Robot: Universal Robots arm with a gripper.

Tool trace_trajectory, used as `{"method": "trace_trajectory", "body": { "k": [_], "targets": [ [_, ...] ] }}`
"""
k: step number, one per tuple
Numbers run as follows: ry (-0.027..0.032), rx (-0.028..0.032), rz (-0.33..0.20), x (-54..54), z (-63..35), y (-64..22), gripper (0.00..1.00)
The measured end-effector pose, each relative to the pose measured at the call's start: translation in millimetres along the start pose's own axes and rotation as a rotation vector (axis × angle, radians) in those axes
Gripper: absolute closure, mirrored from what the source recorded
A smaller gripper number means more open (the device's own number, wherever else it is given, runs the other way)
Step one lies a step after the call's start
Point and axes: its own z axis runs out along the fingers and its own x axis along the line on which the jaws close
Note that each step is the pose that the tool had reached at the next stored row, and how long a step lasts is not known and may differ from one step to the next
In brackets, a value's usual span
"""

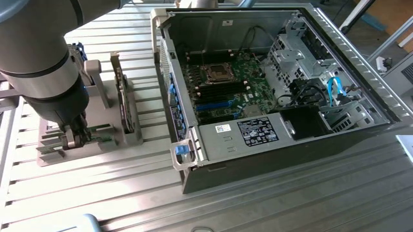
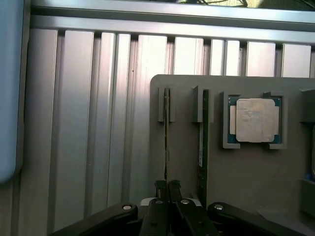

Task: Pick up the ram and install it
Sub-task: 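Pick up the ram and move it above insertion slot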

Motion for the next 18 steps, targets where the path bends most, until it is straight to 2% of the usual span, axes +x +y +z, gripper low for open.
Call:
{"method": "trace_trajectory", "body": {
  "k": [12, 18],
  "targets": [
    [-0.0001, 0.0001, 0.001, -0.1, -23.2, 0.6, 0.88],
    [-0.0002, 0.0, 0.005, -0.2, -44.4, 1.3, 0.88]
  ]
}}
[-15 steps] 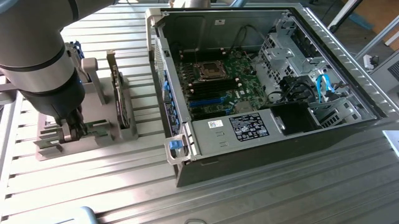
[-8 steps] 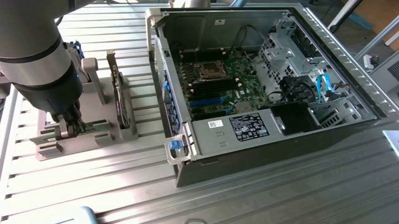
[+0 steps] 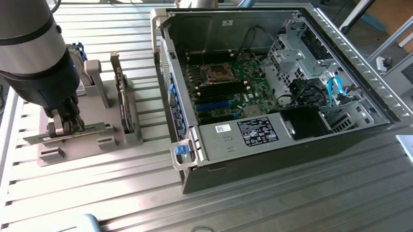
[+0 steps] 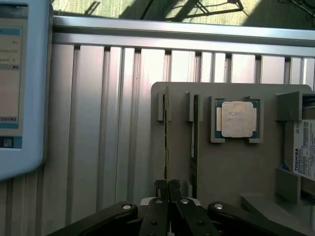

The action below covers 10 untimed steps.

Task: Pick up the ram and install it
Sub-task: 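Pick up the ram and move it above insertion slot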

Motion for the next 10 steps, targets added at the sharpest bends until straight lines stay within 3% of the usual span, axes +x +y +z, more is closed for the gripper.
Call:
{"method": "trace_trajectory", "body": {
  "k": [10],
  "targets": [
    [-0.0002, 0.0, 0.004, -0.1, -35.9, 0.9, 0.88]
  ]
}}
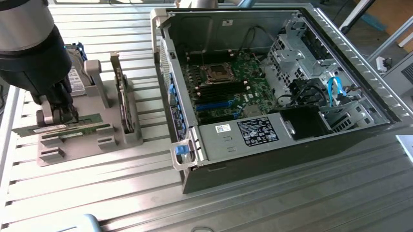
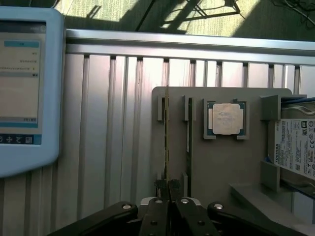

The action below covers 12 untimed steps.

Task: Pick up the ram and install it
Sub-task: 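Pick up the ram and move it above insertion slot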

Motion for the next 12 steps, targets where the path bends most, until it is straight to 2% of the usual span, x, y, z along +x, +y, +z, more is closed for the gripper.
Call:
{"method": "trace_trajectory", "body": {
  "k": [12],
  "targets": [
    [-0.0001, 0.0001, 0.002, -0.1, -25.3, 0.6, 0.88]
  ]
}}
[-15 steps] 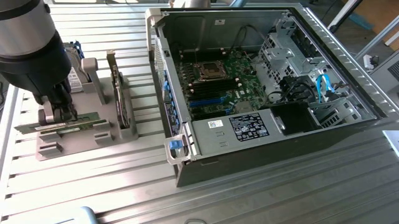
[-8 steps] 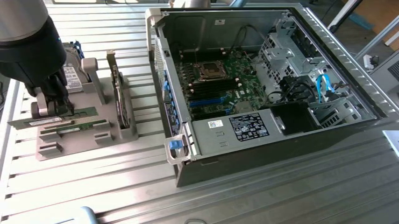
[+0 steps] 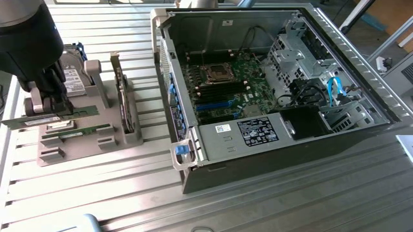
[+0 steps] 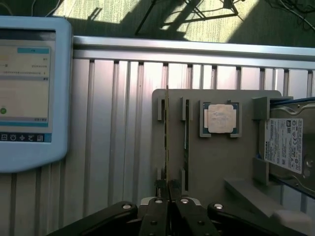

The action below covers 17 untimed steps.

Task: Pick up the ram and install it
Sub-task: 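Pick up the ram and move it above insertion slot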

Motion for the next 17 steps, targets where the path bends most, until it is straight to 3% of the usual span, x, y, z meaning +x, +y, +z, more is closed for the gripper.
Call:
{"method": "trace_trajectory", "body": {
  "k": [12, 17],
  "targets": [
    [-0.0001, -0.0001, 0.002, -0.1, -22.5, 0.6, 0.88],
    [-0.0001, 0.0, 0.005, -0.2, -43.9, 1.4, 0.88]
  ]
}}
